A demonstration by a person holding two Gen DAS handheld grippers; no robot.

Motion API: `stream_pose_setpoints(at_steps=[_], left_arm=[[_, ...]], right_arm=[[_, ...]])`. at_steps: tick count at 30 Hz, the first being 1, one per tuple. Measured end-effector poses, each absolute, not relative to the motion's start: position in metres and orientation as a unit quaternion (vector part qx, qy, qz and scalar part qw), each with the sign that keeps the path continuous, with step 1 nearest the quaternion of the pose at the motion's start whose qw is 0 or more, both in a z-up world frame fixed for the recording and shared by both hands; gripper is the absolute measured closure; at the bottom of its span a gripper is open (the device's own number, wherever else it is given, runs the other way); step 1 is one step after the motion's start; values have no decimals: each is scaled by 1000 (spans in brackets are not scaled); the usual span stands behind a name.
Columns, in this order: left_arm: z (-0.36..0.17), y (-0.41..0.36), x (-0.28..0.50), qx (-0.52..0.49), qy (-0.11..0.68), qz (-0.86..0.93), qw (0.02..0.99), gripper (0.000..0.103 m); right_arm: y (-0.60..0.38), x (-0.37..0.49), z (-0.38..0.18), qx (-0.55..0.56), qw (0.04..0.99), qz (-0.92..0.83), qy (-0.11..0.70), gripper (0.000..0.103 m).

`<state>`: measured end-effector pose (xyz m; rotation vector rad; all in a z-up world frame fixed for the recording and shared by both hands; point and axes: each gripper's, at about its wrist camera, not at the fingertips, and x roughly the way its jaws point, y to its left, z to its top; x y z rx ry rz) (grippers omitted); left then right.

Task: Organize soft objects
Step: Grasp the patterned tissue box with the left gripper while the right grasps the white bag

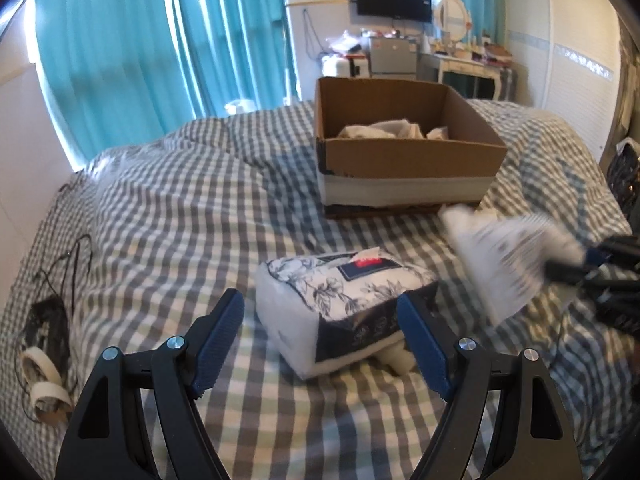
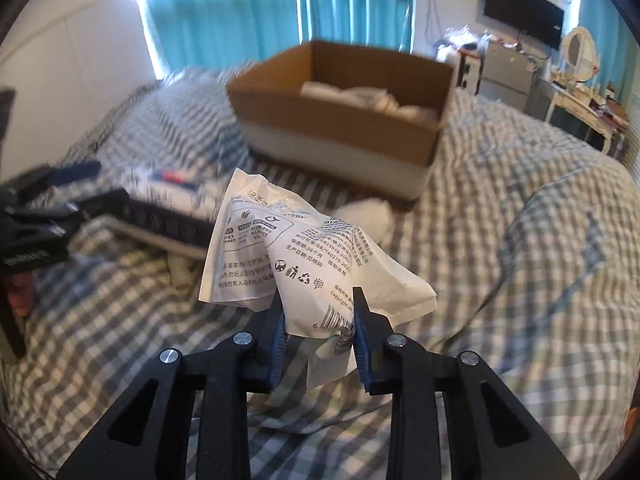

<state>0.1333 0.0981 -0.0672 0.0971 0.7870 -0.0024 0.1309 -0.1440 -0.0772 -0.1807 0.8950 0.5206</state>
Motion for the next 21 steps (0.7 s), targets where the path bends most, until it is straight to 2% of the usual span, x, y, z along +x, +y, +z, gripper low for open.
stream_pose_setpoints(at_steps=[6,9,11,14,16,21], left_arm=[[-84,96,156,42,417,-1,908,27],[-87,96,158,36,418,-8,908,37],[-88,96,158,34,419,-7,907,40],[-86,97,156,32,414,-10,909,57],[-82,99,154,27,405,-8,914,75],[-73,102,148,20,394,-7,919,84]], right_arm=[[-165,137,-53,-76,885,224,401,75],[-175,141,-52,-65,888,216,400,75],[-179,141,-54,-61,887,216,403,75],[-181,139,-57,-54,885,218,407,75],[-180,137,-56,-55,886,219,405,75],[-180,135,-50,-53,889,220,398,75]])
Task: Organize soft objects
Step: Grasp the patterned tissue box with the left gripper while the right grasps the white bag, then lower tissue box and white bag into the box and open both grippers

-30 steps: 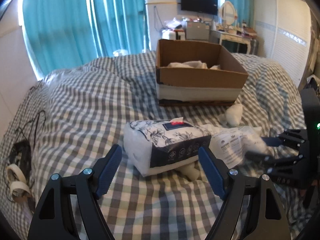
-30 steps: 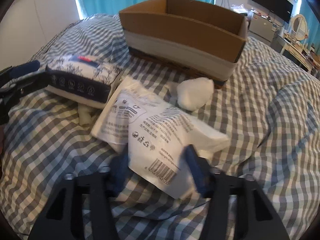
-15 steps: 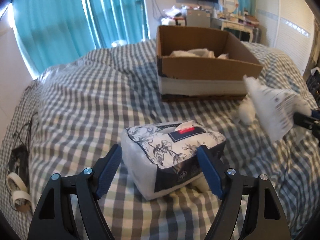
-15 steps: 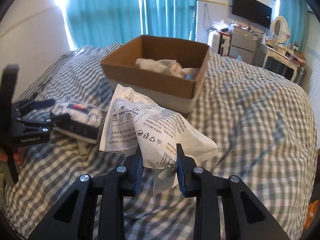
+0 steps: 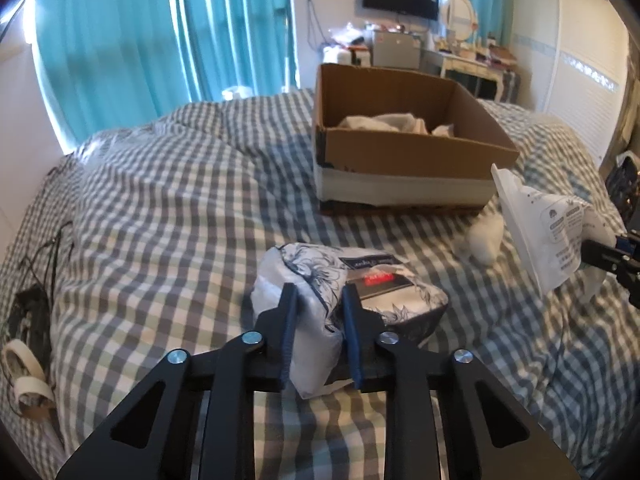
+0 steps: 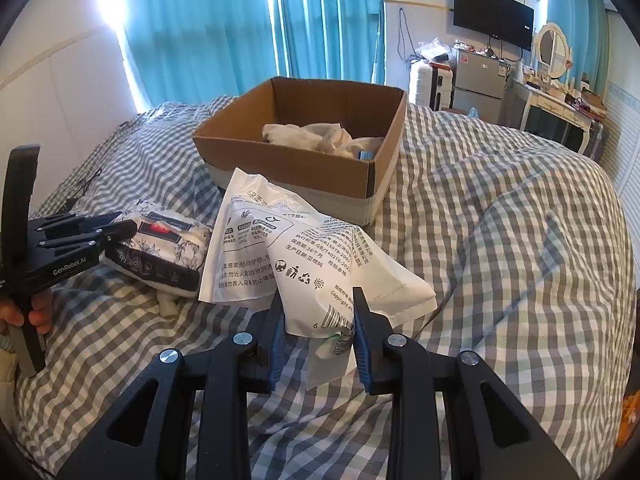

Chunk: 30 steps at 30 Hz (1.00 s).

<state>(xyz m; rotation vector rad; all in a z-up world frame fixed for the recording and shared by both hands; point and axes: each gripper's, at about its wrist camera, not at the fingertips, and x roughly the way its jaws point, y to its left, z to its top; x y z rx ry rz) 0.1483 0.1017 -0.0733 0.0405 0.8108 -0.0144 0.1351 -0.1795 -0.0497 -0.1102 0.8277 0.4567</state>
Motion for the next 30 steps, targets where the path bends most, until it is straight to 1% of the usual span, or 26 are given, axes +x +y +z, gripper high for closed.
stream_pose_setpoints(at_steps=[5,9,18,25,30], left_arm=[[-55,97,138,23,374,-8,927,86],[-30,93,132,26,351,-13,936,87],[34,73,141,42,297,-31,953,88],[82,50,179,48,258,-48,964,88],[91,36,227,47,252,-60,965,88]], right_arm=[[-181,134,-43,-51,891,223,392,75],[-180,132,-36,-52,894,224,385,75],[-180,133,5,-66,907,227,347,75],[-185,159,59,-60,923,229,303,75],[-190,184,84,-70,933,212,281,75]])
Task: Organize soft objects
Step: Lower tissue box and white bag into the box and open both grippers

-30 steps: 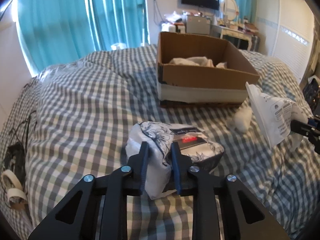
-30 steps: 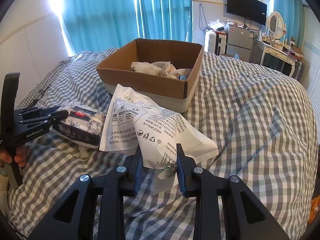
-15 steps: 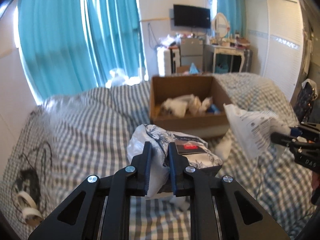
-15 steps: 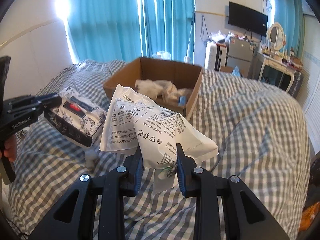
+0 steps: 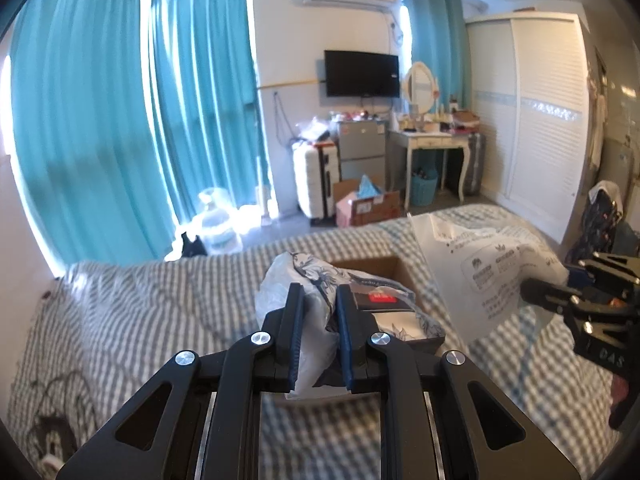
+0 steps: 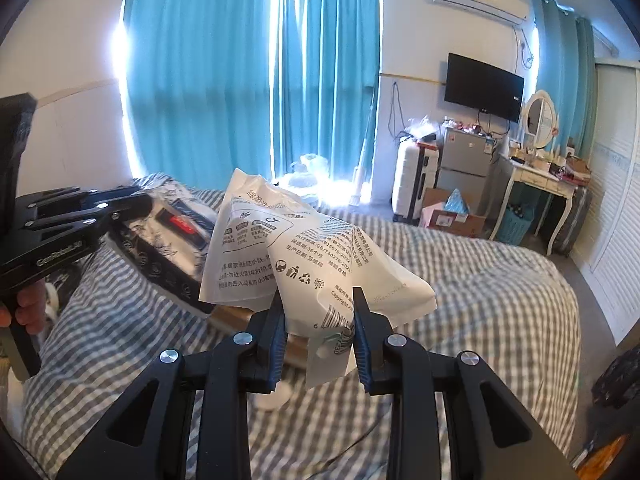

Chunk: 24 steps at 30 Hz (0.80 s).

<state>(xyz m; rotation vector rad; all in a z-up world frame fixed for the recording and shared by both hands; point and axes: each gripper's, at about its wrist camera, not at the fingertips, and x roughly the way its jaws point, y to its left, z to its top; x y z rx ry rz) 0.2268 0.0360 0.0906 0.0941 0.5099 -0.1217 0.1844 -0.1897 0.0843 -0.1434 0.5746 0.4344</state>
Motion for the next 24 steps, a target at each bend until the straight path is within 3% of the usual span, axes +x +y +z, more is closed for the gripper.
stream_pose_setpoints(at_steps=[11,17,18,21,24], left_arm=[[12,32,316,25,303,-83,949,87],[-37,31,334,46,355,-91,929,80],[-39,31,333,52,354,-92,929,77],[-37,35,328,63,353,-78,930,47],[-28,45,319,46,340,-80,936,45]], right_arm=[[-192,257,62,-73,931,208,292,75],[-181,291,39,-75,924,216,307,75],[-177,295,35,-78,922,218,310,75],[-164,306,30,-86,919,225,312,75],[-146,316,26,-91,918,230,310,75]])
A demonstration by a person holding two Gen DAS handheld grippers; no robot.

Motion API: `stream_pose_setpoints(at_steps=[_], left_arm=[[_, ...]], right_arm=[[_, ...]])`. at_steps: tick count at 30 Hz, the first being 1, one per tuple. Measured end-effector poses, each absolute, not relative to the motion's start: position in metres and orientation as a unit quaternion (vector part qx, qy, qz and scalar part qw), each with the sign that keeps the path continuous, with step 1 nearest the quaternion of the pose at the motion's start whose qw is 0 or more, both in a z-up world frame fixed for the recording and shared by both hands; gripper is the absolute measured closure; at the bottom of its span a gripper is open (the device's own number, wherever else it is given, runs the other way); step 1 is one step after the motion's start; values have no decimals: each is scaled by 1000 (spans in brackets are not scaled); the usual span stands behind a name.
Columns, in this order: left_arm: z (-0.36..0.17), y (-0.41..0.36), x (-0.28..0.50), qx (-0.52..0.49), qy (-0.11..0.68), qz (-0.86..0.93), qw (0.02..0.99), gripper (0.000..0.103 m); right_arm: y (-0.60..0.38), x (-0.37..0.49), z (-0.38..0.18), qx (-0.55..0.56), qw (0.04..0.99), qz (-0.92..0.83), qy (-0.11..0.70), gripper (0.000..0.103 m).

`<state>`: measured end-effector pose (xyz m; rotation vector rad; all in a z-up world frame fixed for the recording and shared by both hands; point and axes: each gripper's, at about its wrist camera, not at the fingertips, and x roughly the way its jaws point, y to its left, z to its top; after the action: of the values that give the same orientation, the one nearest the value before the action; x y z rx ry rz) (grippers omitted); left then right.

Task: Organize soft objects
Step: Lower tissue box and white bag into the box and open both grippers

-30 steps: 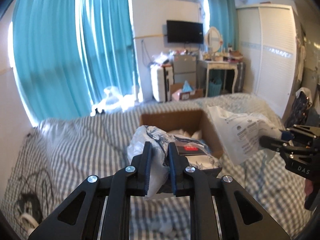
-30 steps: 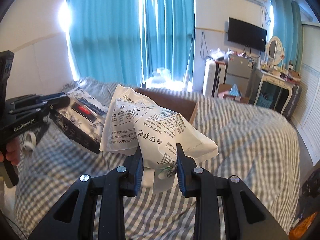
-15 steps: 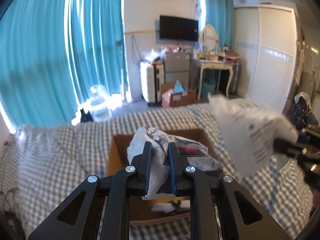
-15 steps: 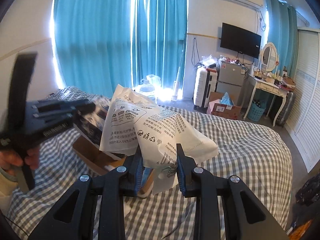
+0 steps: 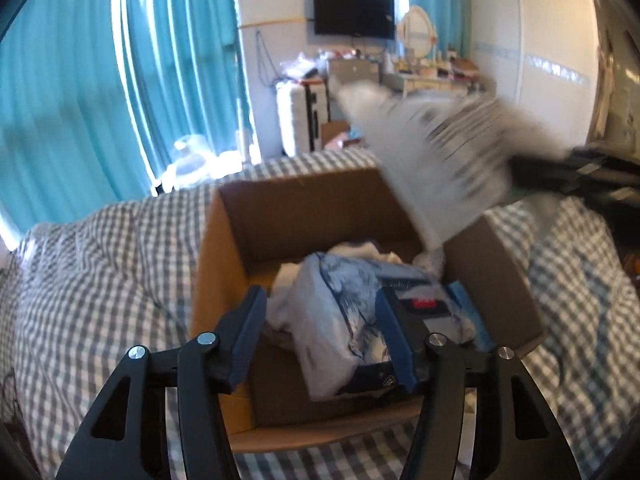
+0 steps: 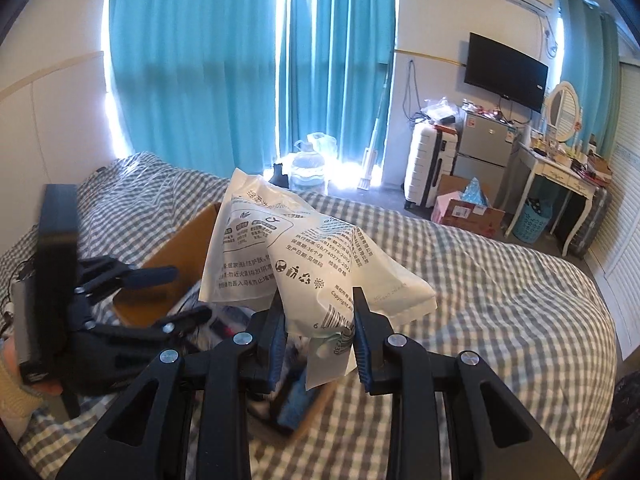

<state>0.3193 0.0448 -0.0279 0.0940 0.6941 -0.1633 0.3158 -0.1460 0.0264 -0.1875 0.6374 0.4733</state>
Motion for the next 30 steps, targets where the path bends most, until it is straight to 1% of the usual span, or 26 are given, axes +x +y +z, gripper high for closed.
stream_pose_setpoints(at_steps=[5,7,9,10,11,13,17,18,19,20,21,23,25,27,30], left_arm=[[-10,66,303,39,319,-62,945,45],[-6,75,294,32,314,-54,947,45],[-2,83,285,26,310,-46,949,45],[-1,86,282,25,309,-44,950,45],[1,87,278,26,308,-40,950,45],[6,89,268,32,306,-32,951,45],[20,85,245,26,298,-21,954,44],[24,85,240,25,297,-21,954,42],[29,82,232,26,291,-18,956,36],[33,80,225,26,287,-16,958,33],[38,77,215,26,280,-14,960,31],[43,74,202,25,274,-18,961,31],[46,71,190,22,273,-22,962,30],[44,70,181,18,276,-19,961,30],[30,69,166,9,287,-18,958,30]], right_arm=[[-120,334,11,-103,913,231,319,75],[-113,337,3,-108,913,229,321,73],[-111,342,-2,-94,913,230,323,67],[-111,345,-3,-82,913,232,324,56],[-112,347,-4,-72,913,236,326,44],[-111,344,-4,-67,911,237,331,33],[-117,320,13,-79,919,224,314,28],[-119,315,18,-81,920,224,312,27],[-122,306,25,-83,921,224,309,24],[-126,296,33,-86,923,221,303,21],[-129,288,41,-88,925,219,298,18],[-137,266,58,-87,930,213,287,7],[-142,246,69,-87,929,216,287,6],[-148,225,77,-90,931,212,284,0],[-154,193,72,-97,931,206,285,0]])
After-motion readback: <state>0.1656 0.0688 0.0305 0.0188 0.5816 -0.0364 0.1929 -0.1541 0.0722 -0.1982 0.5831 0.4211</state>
